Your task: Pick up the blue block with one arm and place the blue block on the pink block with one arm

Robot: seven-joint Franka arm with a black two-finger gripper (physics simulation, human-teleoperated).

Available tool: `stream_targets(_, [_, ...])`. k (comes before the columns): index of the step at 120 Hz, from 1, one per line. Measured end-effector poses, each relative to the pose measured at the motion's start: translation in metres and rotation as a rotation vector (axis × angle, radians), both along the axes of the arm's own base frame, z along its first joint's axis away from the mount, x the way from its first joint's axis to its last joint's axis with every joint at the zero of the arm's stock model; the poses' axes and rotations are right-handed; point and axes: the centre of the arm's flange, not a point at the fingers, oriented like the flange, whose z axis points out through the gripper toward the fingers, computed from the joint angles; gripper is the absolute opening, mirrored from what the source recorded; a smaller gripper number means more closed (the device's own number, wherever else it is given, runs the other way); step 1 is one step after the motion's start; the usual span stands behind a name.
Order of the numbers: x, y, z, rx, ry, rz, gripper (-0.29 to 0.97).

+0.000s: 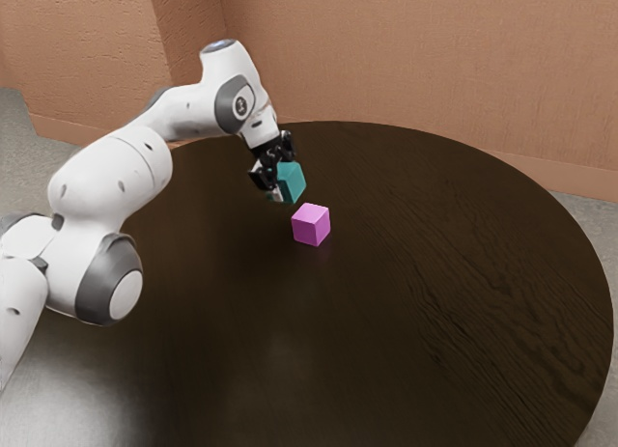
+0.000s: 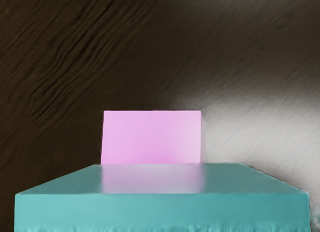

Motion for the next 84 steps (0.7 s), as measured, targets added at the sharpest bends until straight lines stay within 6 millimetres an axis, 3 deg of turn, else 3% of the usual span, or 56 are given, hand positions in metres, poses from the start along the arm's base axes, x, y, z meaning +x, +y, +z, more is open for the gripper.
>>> stream_targets(24, [0.01,-0.013,-0.001,-0.008,-0.059,-0.008,0.35])
stream_targets(84, [0.017,-0.022,-0.048,-0.072,-0.06,0.02,0.43])
